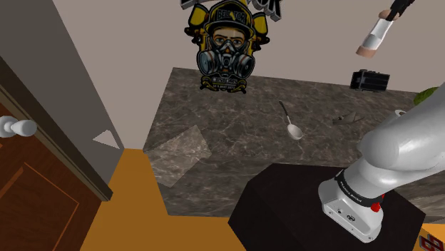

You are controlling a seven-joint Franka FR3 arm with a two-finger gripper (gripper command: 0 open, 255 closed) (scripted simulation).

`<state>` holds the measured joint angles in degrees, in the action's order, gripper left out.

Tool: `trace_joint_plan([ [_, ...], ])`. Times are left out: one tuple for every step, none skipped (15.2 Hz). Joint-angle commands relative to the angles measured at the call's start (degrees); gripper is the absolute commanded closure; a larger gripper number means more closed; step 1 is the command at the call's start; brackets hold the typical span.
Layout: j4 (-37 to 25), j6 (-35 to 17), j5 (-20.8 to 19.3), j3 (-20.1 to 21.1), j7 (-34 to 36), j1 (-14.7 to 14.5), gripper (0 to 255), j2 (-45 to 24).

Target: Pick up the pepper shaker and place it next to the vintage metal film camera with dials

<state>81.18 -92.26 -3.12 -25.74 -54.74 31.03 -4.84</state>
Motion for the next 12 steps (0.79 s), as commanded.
trace_joint_plan([
  [-0.3,-0.3,0.7,-1.3,-3.0,1.7,255,-0.4],
  [-0.8,-0.3,1.1,-1.9,-4.5,2.6,255,-1.0],
  [-1.5,-0.3,1.7,-2.6,-6.0,3.5,255,-1.6],
  [-2.2,-0.3,2.3,-3.2,-7.5,4.5,255,-2.3],
  [-3.1,-0.2,2.9,-3.8,-9.1,5.5,255,-3.0],
  [-4.0,0.0,3.6,-4.4,-10.6,6.5,255,-3.9],
  [-5.1,0.1,4.4,-5.0,-12.1,7.6,255,-4.8],
  [-6.2,0.4,5.2,-5.6,-13.7,8.8,255,-5.8],
  [-7.5,0.7,6.0,-6.1,-15.3,10.0,255,-6.9],
  [-8.9,1.0,7.0,-6.5,-16.8,11.4,255,-8.1],
  [-10.4,1.4,7.9,-7.0,-18.3,12.7,255,-9.4],
  [-12.1,1.9,9.0,-7.4,-19.9,14.2,255,-10.7],
])
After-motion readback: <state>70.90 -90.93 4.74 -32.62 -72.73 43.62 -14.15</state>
